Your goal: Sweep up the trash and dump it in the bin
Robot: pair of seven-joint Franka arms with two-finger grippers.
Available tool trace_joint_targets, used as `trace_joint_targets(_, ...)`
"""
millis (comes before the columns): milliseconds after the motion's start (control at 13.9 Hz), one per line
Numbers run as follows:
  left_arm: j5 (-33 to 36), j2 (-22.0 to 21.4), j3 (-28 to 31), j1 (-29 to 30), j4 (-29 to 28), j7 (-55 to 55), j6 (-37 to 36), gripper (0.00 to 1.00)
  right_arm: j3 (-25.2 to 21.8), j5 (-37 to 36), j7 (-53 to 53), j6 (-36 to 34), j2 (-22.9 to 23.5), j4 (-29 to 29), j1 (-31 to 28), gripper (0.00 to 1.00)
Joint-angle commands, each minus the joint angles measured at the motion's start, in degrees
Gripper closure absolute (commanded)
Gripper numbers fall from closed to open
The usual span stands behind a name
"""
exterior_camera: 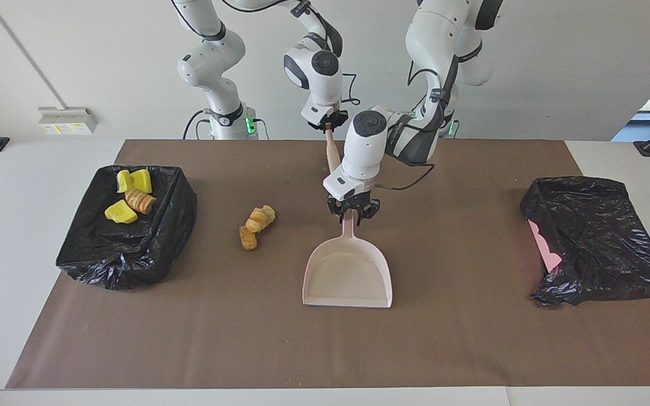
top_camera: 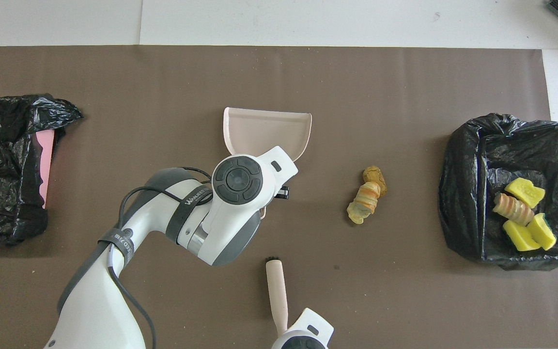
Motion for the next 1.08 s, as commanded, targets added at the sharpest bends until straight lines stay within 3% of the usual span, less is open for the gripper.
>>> trace_joint_targets(0,1.0,-0.4,0.3,0.5,-0.5,0.3,1.8,0.83,0.1,0.1,-0.5,-2.3,-2.1,-0.1,-1.4,1.0)
trace_joint_targets(72,1.5,-0.4,0.6,0.6,-0.3,0.9,1.7,1.0,0.1,0.1,-1.1,-2.5,-2.1,-0.2,-1.4,1.0)
trace_joint_targets(287,5.3,-1.6,0.7,2.8,0.1,5.9,0.3,1.0,0.0,-0.3,-1.2,-3.4,-3.2,-0.2,-1.5,1.0)
trace_joint_targets(430,5.4,-3.3,0.7,3.2,0.1,8.8,-1.8,1.0,0.0,-4.3,-1.4,-9.4,-7.7,-0.2,-3.6,1.0)
trace_joint_targets(573,5.5,-4.5,0.8,5.0,0.0,20.8,-5.4,1.0,-0.1,-7.1,-3.2,-16.5,-13.0,-0.2,-6.9,1.0)
trace_joint_targets(717,5.5,-4.6,0.8,5.8,-0.2,32.4,-7.1,1.0,-0.1,-8.1,-4.9,-20.7,-17.3,-0.1,-10.8,1.0)
trace_joint_targets(860,5.5,-5.0,0.7,6.1,-0.3,37.2,-9.6,1.0,-0.2,-10.0,-5.4,-26.4,-21.1,1.1,-15.1,1.0)
trace_joint_targets(1004,5.5,-5.4,0.7,7.1,-1.0,47.0,-10.6,1.0,-0.2,-10.9,-9.9,-30.7,-22.0,4.1,-25.6,1.0)
